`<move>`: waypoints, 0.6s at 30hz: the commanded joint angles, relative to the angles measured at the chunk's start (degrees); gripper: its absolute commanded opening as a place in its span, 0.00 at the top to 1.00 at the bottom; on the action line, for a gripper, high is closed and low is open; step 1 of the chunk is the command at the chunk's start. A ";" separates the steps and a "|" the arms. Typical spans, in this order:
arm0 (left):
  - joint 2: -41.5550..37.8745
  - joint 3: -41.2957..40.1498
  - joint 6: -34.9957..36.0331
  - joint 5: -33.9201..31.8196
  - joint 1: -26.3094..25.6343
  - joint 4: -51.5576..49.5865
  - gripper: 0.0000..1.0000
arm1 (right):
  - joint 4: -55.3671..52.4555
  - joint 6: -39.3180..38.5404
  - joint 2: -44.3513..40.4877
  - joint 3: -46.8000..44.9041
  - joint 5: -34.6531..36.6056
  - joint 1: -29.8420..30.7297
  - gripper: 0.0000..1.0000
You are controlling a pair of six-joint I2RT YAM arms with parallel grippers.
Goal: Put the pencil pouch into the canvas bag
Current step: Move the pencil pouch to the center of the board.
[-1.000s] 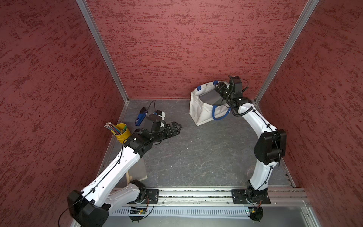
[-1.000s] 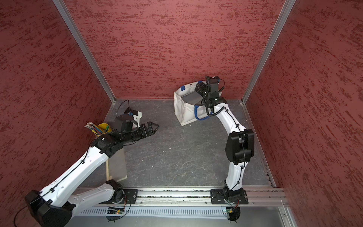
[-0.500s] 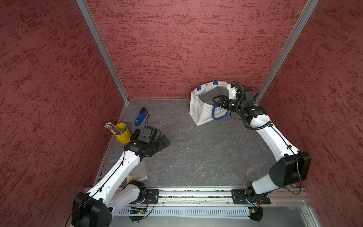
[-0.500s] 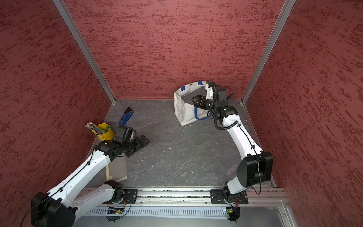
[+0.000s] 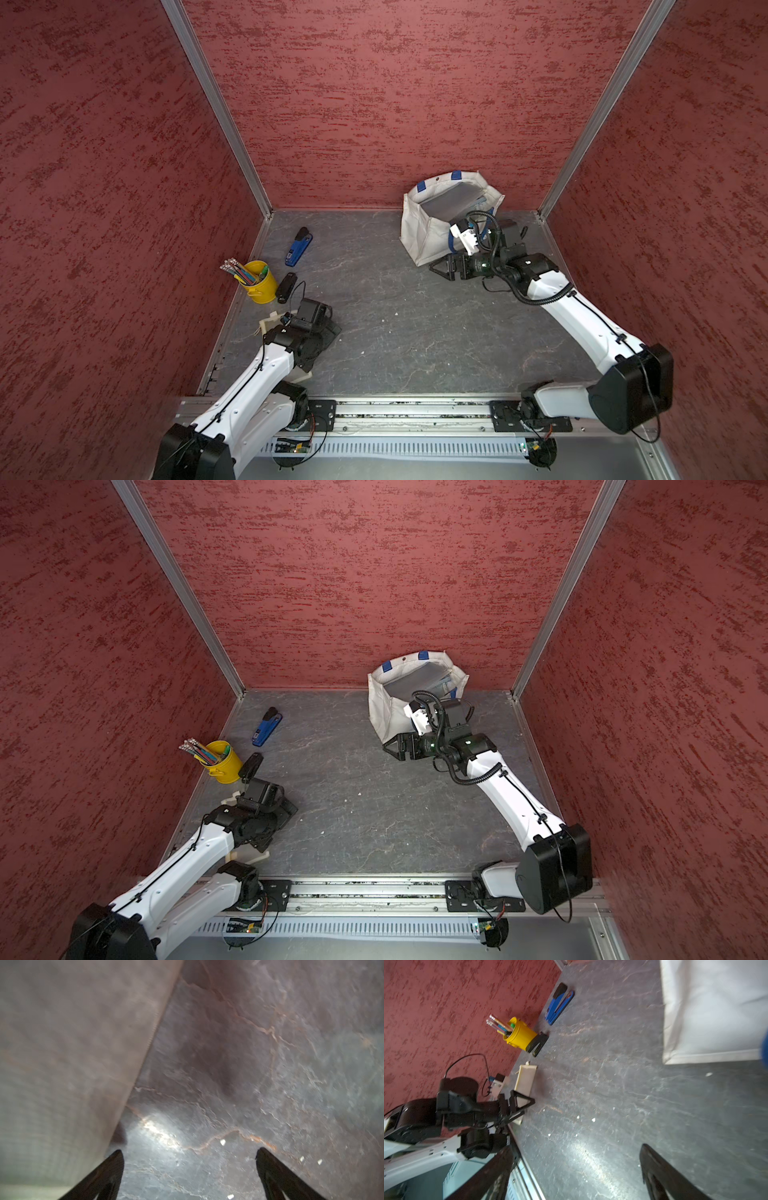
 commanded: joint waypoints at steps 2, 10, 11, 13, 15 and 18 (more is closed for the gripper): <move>-0.84 -2.20 -0.44 -0.44 6.07 2.57 0.00 | 1.20 -1.76 -2.30 -1.60 -2.43 3.43 0.02; 2.81 -0.91 10.55 6.76 14.84 7.21 0.00 | 4.60 1.05 -1.40 -2.20 0.07 5.59 0.01; 3.03 0.10 11.48 7.17 14.58 6.82 0.00 | 4.68 1.09 -1.25 -2.19 0.43 5.64 0.01; 2.62 3.10 13.44 6.86 13.88 4.16 0.00 | 4.38 0.96 -0.62 -2.06 1.27 5.73 0.01; 1.07 5.75 14.67 5.97 13.89 0.82 0.00 | 4.50 1.43 -0.22 -2.01 1.79 5.81 0.01; -1.33 7.80 17.32 5.36 16.61 -1.78 0.00 | 6.26 2.84 -0.28 -2.89 2.00 5.90 0.01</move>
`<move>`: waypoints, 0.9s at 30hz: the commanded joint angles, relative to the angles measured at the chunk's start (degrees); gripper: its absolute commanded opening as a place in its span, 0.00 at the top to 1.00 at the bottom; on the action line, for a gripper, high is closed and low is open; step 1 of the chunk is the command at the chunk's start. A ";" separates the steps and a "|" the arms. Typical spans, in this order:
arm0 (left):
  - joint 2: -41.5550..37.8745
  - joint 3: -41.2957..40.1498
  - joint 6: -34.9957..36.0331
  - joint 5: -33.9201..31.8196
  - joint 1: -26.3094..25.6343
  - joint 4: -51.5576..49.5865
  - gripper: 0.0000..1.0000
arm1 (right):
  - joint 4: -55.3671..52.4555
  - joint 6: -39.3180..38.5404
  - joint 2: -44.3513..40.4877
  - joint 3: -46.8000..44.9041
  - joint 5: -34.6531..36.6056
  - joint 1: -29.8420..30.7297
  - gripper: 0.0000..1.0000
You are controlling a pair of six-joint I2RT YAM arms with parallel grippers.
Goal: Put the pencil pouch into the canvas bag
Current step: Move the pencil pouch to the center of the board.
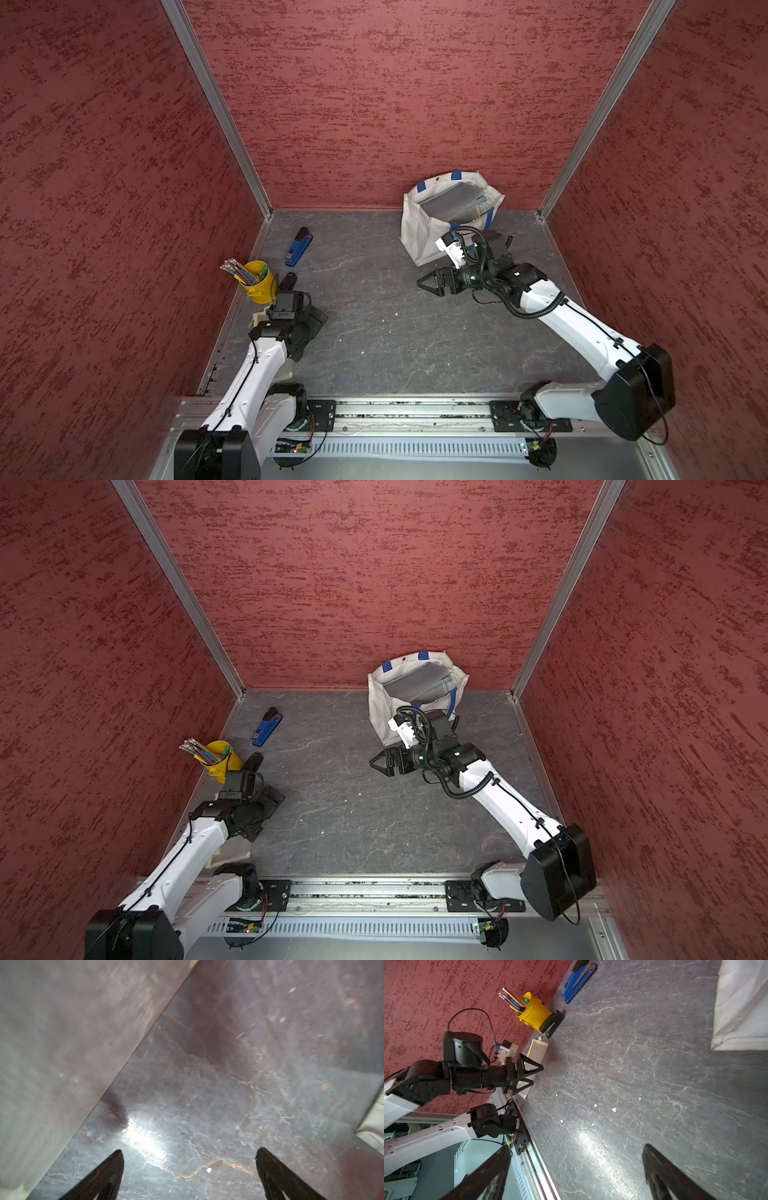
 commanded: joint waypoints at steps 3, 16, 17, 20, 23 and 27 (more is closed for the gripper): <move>-1.01 2.90 8.44 -0.55 7.24 -4.29 0.00 | 3.62 1.36 0.62 0.26 1.33 0.72 0.01; 10.11 -6.32 9.17 9.40 19.59 12.27 0.00 | -2.20 -0.59 0.14 4.54 4.76 1.69 0.01; 10.99 -7.16 8.70 10.63 19.27 13.45 0.00 | -2.47 -0.59 -0.05 4.44 5.12 1.67 0.01; 11.56 -9.03 6.39 11.32 15.85 15.05 0.01 | -2.97 -0.33 -0.59 4.50 5.84 1.66 0.01; 11.14 -9.42 3.41 9.40 9.55 15.20 0.00 | -3.31 -0.22 -0.87 4.83 6.42 1.63 0.01; 10.44 -9.66 -2.40 7.15 0.87 15.63 0.00 | -4.16 -0.63 -0.56 5.67 7.27 1.65 0.01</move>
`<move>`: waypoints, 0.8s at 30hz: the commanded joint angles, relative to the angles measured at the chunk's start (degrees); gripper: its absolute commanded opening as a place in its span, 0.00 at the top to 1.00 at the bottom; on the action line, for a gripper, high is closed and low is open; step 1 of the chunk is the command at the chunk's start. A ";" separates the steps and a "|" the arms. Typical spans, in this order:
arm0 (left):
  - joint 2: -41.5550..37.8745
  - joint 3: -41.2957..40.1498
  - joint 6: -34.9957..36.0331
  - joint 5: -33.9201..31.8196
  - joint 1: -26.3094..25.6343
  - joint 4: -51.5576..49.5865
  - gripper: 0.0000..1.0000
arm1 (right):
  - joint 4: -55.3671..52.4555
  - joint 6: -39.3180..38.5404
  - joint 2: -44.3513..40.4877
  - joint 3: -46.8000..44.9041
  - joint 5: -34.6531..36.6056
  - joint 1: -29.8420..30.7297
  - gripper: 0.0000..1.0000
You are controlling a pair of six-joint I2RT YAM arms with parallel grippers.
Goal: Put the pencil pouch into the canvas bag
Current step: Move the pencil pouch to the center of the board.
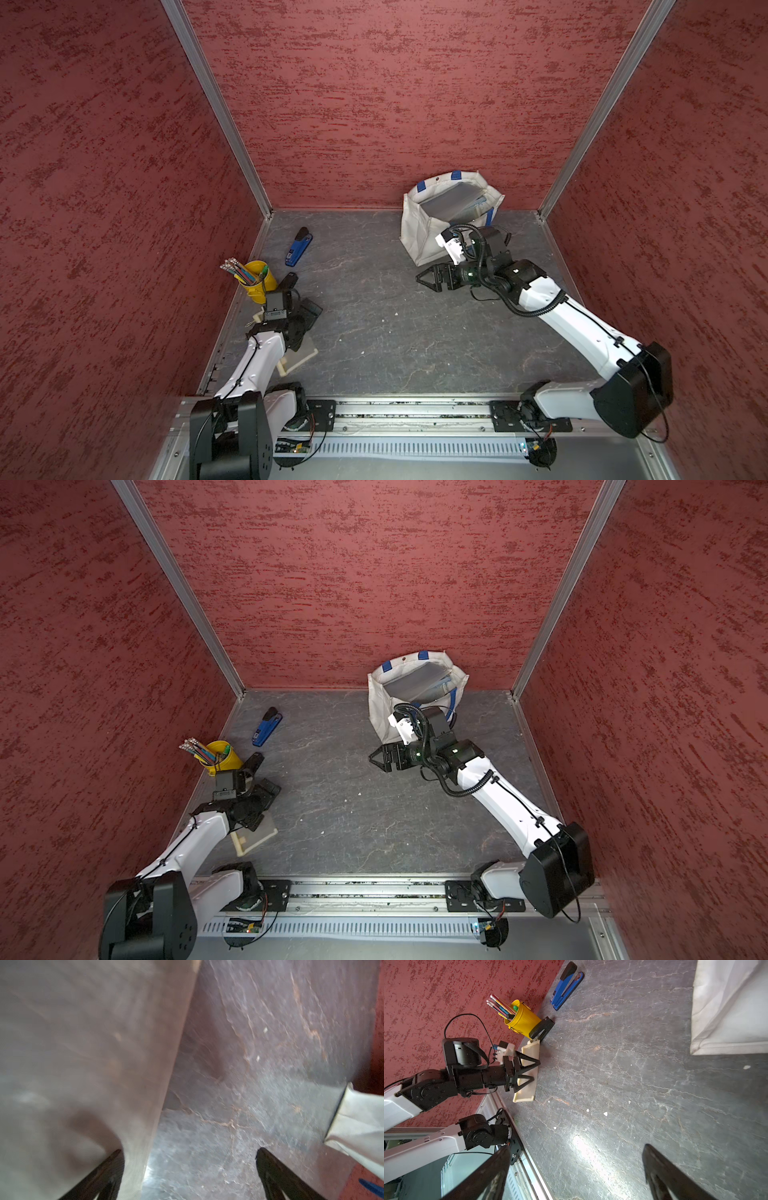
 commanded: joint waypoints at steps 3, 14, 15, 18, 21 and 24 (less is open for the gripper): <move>1.42 -3.36 -10.58 -2.00 -11.49 -2.08 0.00 | -2.43 -2.22 -0.78 3.12 2.64 0.37 0.01; 15.94 6.47 -27.17 -9.54 -40.37 6.82 0.01 | -5.50 -2.99 0.60 2.81 4.99 -0.40 0.01; 18.25 8.19 -27.77 -9.54 -42.33 8.01 0.00 | -5.90 -2.98 0.51 2.46 5.23 -0.57 0.01; 26.88 15.34 -28.44 -8.53 -48.14 11.20 0.01 | -6.97 -2.25 0.30 0.76 5.37 -1.32 0.01; 33.85 23.20 -27.55 -5.31 -51.33 13.22 0.01 | -7.64 0.35 -0.51 -2.38 4.25 -2.27 0.02; 34.50 26.37 -25.86 -4.62 -52.36 13.18 0.00 | -7.66 1.49 -2.45 -5.82 2.36 -2.65 0.02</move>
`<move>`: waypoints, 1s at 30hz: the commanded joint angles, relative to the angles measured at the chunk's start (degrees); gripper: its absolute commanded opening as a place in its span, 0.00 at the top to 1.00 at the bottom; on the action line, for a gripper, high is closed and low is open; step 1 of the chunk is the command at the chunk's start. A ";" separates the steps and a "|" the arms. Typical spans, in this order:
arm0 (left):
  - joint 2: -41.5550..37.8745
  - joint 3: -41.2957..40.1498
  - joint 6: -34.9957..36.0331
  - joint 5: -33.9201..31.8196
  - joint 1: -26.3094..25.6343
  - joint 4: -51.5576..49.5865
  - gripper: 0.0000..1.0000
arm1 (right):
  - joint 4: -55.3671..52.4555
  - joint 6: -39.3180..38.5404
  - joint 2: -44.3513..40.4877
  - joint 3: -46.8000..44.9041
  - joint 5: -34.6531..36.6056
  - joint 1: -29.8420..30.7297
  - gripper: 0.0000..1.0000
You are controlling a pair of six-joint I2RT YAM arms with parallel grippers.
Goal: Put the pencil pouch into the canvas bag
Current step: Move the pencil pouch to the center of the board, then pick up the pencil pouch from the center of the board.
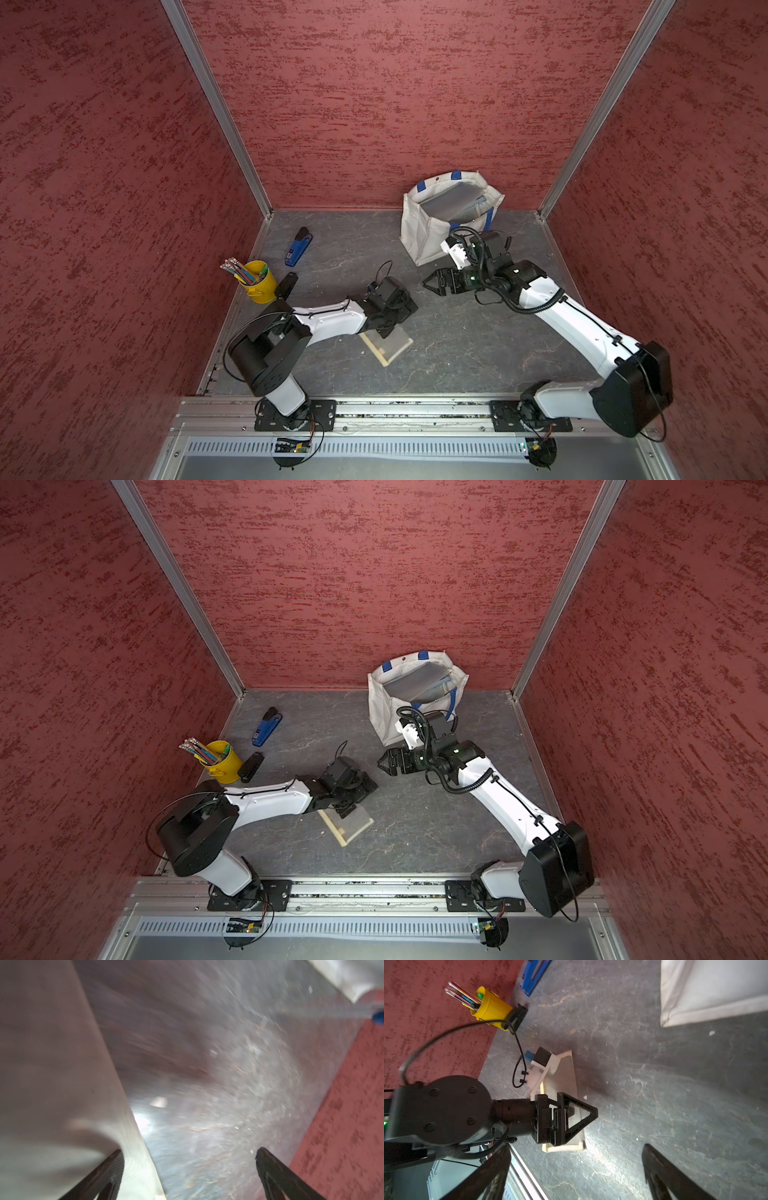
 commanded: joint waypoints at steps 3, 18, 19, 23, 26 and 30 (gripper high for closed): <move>-3.26 2.77 4.59 0.59 -0.51 -4.96 0.00 | -1.33 1.09 -3.14 -4.46 -3.39 -0.64 0.01; -35.34 -20.50 9.16 -1.18 8.68 -14.93 0.02 | 17.75 5.04 14.93 -8.73 -14.38 -0.18 0.04; -36.35 -23.08 9.54 -0.05 9.82 -12.28 0.02 | 18.15 4.97 16.25 -8.04 -14.46 0.01 0.04; -36.60 -28.10 10.72 3.44 12.96 -5.63 0.07 | 19.20 4.91 21.28 -5.23 -14.88 0.73 0.05; -33.63 -28.18 11.68 3.87 13.21 -2.71 0.09 | 19.39 4.77 24.37 -3.74 -14.80 1.66 0.08; -26.71 -28.43 11.09 3.46 13.21 4.11 0.13 | 20.15 5.53 28.49 -1.94 -14.89 3.26 0.11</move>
